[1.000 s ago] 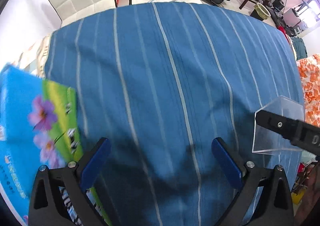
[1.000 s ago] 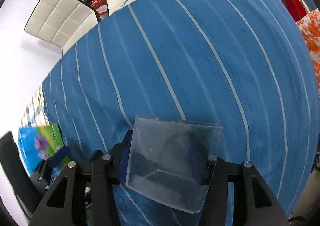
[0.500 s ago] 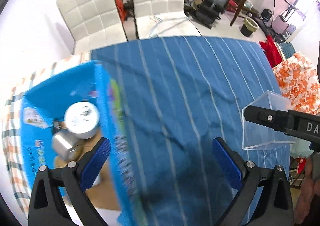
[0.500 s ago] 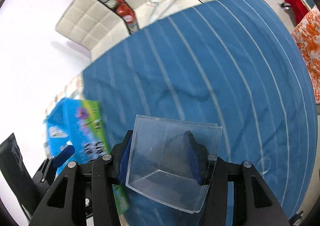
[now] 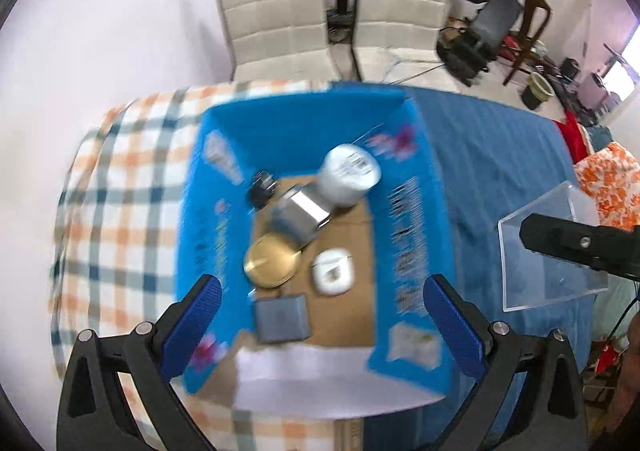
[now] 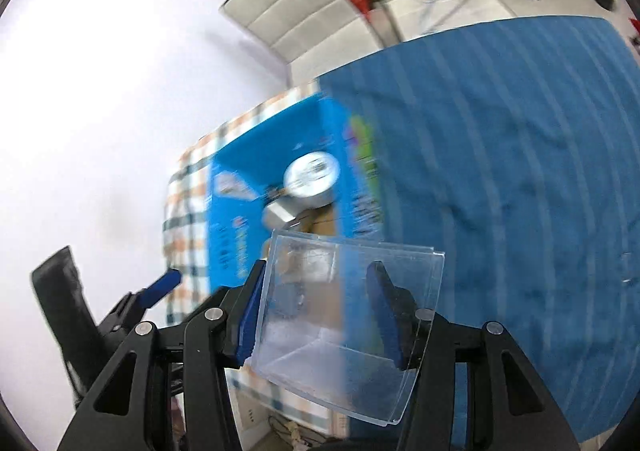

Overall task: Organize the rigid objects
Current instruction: 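Carry the clear cube with the right tool over the blue box, then lower the clear cube into the box and open the right tool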

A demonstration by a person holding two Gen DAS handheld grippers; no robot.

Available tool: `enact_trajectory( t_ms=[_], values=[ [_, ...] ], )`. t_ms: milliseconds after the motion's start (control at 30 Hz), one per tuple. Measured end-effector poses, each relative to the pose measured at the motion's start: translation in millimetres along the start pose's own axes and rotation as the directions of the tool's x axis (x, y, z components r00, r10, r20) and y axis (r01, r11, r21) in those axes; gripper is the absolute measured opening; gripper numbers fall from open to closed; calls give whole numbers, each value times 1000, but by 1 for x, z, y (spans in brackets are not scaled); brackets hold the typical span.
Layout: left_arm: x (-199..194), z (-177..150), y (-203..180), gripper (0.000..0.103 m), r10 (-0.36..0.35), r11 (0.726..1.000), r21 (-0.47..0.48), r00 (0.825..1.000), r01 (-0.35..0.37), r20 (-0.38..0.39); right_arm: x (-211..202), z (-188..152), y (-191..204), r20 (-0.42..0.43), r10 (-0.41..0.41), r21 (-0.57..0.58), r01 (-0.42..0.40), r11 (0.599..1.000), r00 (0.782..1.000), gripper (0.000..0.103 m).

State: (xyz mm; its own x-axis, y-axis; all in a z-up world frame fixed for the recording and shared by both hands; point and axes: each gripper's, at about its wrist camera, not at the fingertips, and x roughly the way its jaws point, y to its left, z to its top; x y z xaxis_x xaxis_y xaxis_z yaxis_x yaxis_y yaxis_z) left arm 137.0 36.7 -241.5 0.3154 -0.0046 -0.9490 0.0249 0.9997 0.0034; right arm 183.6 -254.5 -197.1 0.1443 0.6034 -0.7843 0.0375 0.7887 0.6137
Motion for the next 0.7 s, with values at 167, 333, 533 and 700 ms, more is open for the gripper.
enact_trajectory(
  t_ms=[167, 333, 533, 700],
  values=[
    [15, -24, 34, 103, 2, 999, -39, 1000, -4, -31, 40, -27, 45, -51, 29, -37, -31, 999, 998, 52],
    [30, -48, 58, 103, -31, 999, -36, 996, 29, -79, 79, -46, 62, -72, 17, -41, -20, 999, 997, 52],
    [45, -64, 67, 103, -33, 999, 22, 994, 35, -105, 115, -61, 62, -103, -22, -26, 19, 999, 994, 52],
    [58, -68, 73, 103, -32, 999, 31, 993, 36, -113, 144, -69, 57, -94, -73, -45, 69, 997, 993, 52]
  ],
)
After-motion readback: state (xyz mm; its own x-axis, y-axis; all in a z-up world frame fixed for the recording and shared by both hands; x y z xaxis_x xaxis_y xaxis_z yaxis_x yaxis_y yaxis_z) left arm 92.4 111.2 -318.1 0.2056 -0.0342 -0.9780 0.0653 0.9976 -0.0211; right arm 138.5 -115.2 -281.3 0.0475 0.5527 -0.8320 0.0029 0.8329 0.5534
